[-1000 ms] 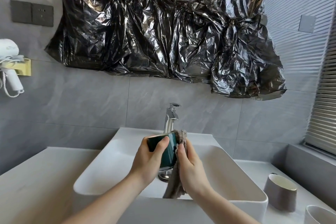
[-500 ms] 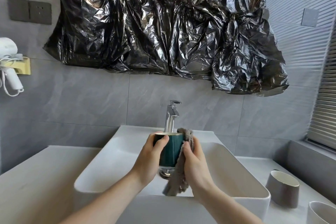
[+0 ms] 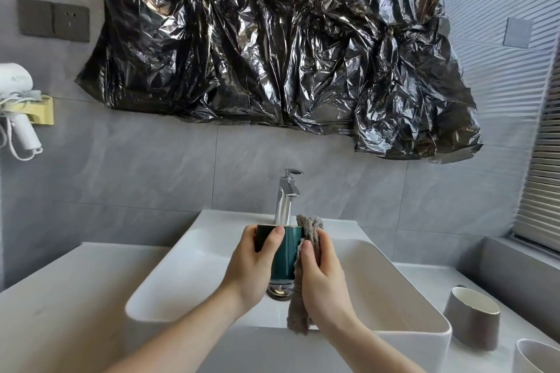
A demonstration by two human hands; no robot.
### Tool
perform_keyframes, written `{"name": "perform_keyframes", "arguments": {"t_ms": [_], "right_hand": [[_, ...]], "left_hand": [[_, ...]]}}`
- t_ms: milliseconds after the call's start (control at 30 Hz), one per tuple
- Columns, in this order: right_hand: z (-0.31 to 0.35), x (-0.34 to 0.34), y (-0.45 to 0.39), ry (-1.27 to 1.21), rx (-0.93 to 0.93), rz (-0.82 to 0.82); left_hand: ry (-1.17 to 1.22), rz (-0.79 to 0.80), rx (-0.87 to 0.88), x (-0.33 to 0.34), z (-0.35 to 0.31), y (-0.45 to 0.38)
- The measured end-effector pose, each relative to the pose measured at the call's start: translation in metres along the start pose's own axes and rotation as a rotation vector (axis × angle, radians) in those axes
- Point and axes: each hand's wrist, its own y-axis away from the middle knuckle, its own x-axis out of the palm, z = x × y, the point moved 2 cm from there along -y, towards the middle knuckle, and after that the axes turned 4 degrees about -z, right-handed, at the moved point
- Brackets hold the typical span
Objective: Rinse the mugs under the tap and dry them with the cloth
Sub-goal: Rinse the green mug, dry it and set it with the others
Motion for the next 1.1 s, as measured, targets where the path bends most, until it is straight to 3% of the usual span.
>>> {"name": "perform_keyframes", "arguments": {"t_ms": [133,300,367,567,767,900,1100], "right_hand": [[0.001,0.01,0.008,0.07,-0.021,0.043],[-0.003,0.001,-0.008,0.008,0.097,-0.012],[-0.006,-0.01,-0.017,-0.077,0.194,-0.05],[-0.015,-0.026,-0.024,-0.268,0.337,-0.046],[-0.014,-0.018,-0.02,-0.226,0.292,0.021],[-0.015,-0.019,-0.019,-0.186,0.283,-0.009],[-0.009,-0.008,-0.012,-0.066,0.179,0.077]], "left_hand": [[-0.047,-0.069,0.014,-0.002,-0.001,-0.001],[0.127,0.197,-0.069,0.004,0.003,0.003],[0.115,0.22,-0.043,0.006,0.004,0.002],[-0.101,0.025,0.047,0.002,0.003,-0.002],[0.079,0.149,-0.181,0.006,0.005,-0.003],[-0.15,0.076,-0.082,0.0,0.008,-0.006],[-0.104,-0.104,0.003,-0.01,0.0,-0.009]]}}
